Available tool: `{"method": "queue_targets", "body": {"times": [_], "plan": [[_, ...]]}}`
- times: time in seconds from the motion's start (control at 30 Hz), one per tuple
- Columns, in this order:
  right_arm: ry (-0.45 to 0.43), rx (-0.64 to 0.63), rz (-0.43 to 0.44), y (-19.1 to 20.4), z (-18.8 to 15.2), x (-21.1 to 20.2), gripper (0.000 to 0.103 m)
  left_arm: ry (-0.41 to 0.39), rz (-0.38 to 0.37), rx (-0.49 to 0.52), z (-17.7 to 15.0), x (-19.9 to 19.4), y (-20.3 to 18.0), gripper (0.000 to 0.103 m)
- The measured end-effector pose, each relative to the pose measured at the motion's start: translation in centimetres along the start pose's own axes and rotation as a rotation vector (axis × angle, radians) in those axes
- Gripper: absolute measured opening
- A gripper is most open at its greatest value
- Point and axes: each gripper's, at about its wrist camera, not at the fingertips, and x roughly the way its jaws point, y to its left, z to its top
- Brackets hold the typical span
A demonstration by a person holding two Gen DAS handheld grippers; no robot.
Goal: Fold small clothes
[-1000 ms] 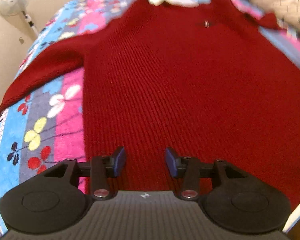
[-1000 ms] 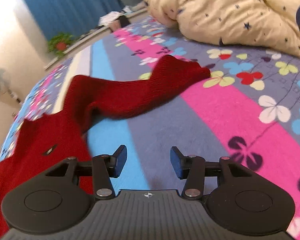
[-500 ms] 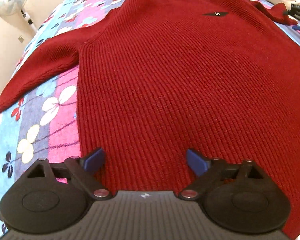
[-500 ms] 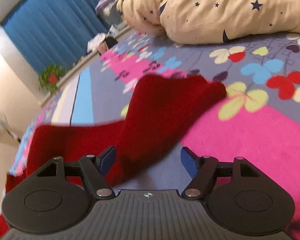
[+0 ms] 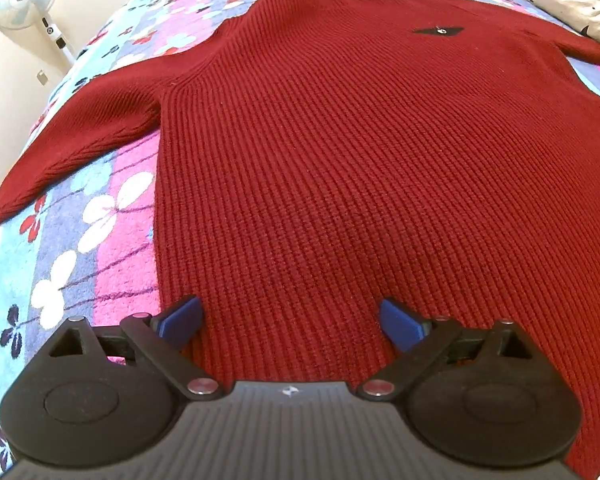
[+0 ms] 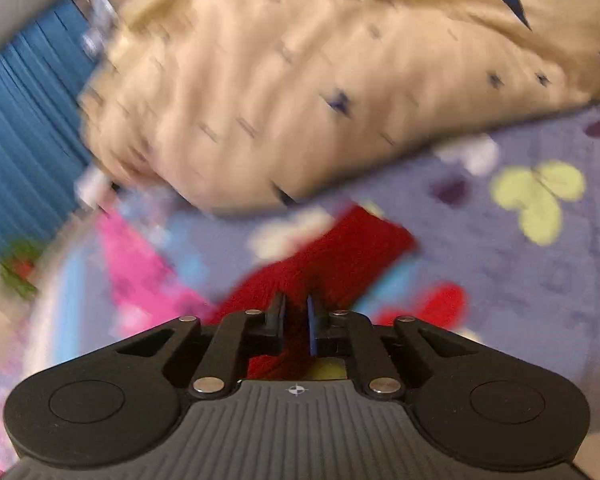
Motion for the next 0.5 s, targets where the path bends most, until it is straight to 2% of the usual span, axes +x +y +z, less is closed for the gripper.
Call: {"method": "queue_targets", "body": {"times": [0.03, 0.07, 0.1, 0.13, 0.17, 0.23, 0.27, 0.37, 0.43, 0.5], "plan": [[-0.01, -0.004, 0.008, -0.1, -0.1, -0.2, 0.017, 0.001, 0.0, 0.0, 0.0, 0.0, 0.0, 0.098], [-0.013, -0.029, -0.013, 0.1, -0.2, -0.4, 0.023, 0.001, 0.003, -0.001, 0.1, 0.0, 0.0, 0.098], [-0.034, -0.052, -0.057, 0.3, -0.2, -0.8, 0.035, 0.001, 0.005, -0.001, 0.0, -0.1, -0.1, 0.098], [-0.052, -0.042, -0.079, -0.1, 0.0, -1.1, 0.038, 0.0, 0.008, 0.0, 0.0, -0.2, -0.1, 0.098], [-0.066, -0.018, -0.113, -0.4, 0.1, -1.4, 0.038, -0.001, 0.011, 0.001, 0.0, -0.2, -0.1, 0.098], [-0.116, 0.015, -0.303, -1.4, 0.3, -2.5, 0.022, -0.002, 0.014, 0.001, -0.1, -0.3, -0.2, 0.098], [-0.132, 0.046, -0.332, -2.0, 0.4, -3.2, 0.021, -0.003, 0.015, 0.003, -0.1, -0.4, -0.3, 0.098], [-0.136, 0.118, -0.304, -2.4, 0.4, -5.3, 0.024, -0.003, 0.018, 0.001, -0.2, -0.5, -0.3, 0.098], [-0.133, 0.099, -0.222, -1.5, 0.3, -7.1, 0.024, -0.002, 0.022, 0.001, -0.2, -0.5, -0.4, 0.098], [-0.124, 0.021, -0.137, 1.0, -0.5, -9.6, 0.025, -0.009, 0.034, 0.006, -0.2, -0.7, -0.6, 0.098]]}}
